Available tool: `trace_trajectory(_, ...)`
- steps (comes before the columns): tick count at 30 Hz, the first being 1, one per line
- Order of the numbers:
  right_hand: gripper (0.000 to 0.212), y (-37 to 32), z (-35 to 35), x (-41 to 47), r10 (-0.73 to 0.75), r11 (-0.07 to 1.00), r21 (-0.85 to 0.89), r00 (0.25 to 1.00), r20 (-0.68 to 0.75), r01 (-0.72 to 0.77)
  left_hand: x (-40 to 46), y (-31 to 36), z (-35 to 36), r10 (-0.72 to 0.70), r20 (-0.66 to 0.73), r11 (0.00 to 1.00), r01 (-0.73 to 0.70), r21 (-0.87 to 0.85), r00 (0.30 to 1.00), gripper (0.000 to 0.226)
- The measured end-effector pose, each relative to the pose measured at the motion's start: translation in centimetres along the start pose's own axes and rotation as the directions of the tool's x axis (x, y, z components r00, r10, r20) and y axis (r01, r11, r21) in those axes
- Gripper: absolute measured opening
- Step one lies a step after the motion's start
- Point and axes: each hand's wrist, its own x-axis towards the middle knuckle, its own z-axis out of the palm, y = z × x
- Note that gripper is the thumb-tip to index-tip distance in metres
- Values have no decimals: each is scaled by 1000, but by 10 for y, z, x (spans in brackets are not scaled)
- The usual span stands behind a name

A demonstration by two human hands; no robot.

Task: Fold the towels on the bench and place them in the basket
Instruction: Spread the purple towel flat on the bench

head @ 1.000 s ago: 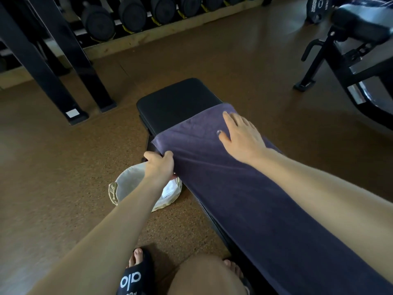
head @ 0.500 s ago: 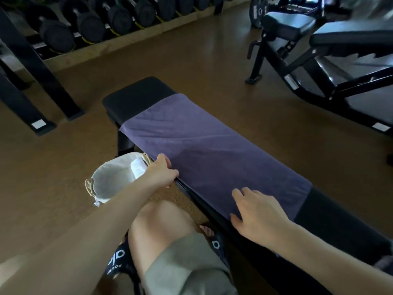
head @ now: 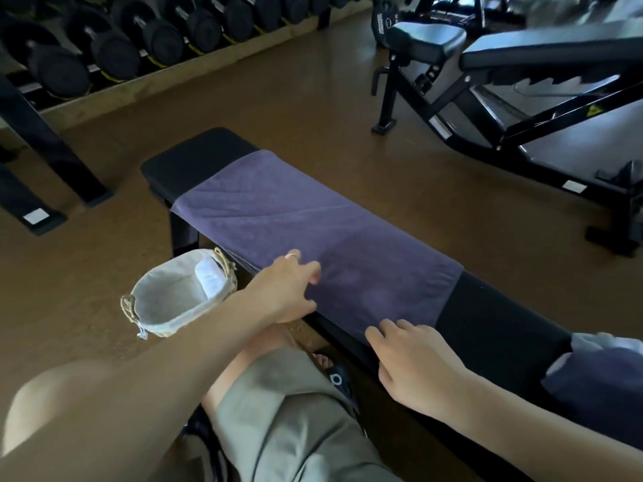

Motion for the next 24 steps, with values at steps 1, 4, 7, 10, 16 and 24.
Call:
trace_trajectory(1, 27, 0, 1, -3, -4, 1000, 0, 1000, 3, 4, -1, 8, 1, 84, 25, 996, -84, 18, 996, 36)
trace_trajectory(4, 22, 1, 4, -10, -7, 1000, 10, 1000, -22, 7, -6, 38, 8, 273, 126, 959, -280, 35, 954, 31)
trace_trajectory(7, 22, 2, 4, -10, -14, 999, 37, 1000, 12, 13, -10, 61, 21, 385, 178, 899, -412, 152, 906, 31)
trace_trajectory(10, 19, 5, 1, -11, -23, 998, 53, 999, 35, 21, -11, 67, 29, 451, 167, 837, -481, 261, 877, 28)
trace_trajectory(16, 5, -3, -2, -18, -20, 951, 309, 993, 116, -17, -18, 57, 33, 523, 234, 752, -573, 325, 819, 20)
trace_trajectory(24, 8, 10, -10, -5, 88, 909, 407, 996, 32, -94, -13, 29, 11, 321, 114, 938, -332, 99, 940, 13)
